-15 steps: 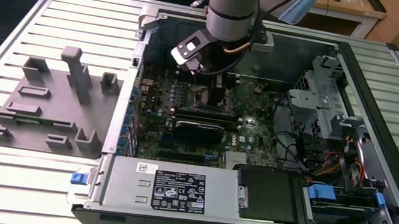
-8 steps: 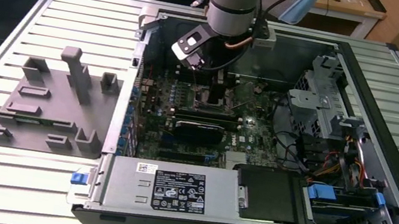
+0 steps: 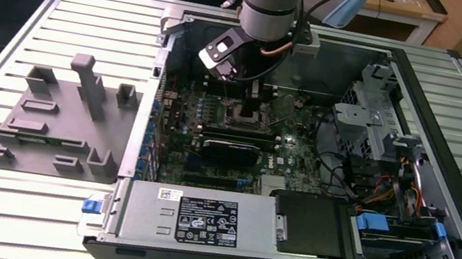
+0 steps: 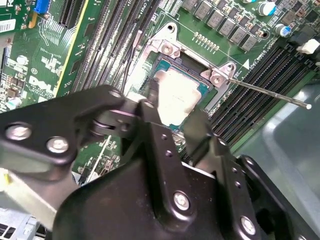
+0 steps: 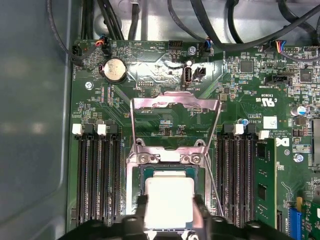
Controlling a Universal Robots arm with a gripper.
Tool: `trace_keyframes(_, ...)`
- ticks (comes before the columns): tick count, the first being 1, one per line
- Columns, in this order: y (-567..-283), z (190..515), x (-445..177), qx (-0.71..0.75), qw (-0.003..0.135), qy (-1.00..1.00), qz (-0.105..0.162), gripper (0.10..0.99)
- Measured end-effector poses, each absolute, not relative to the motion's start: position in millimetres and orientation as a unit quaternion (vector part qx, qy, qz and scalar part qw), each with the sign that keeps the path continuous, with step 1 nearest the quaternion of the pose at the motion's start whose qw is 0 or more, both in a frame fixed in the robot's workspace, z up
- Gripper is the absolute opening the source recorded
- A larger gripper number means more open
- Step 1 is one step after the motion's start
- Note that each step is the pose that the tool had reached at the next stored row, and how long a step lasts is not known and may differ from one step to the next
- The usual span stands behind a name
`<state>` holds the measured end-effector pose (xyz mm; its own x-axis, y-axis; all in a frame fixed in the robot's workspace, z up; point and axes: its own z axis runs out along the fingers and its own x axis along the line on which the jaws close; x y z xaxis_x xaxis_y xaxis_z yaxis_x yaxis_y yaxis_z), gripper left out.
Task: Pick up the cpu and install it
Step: 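Place the cpu into insertion slot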
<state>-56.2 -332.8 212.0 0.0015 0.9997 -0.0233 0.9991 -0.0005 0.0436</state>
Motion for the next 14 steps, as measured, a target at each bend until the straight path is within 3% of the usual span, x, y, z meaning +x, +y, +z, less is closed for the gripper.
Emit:
trace_keyframes(9, -332.8, 213.0, -56.2, 0.707, 0.024, 0.707, 0.007, 0.122)
trace_keyframes(14, -332.8, 213.6, -56.2, 0.707, 0.024, 0.707, 0.007, 0.106)
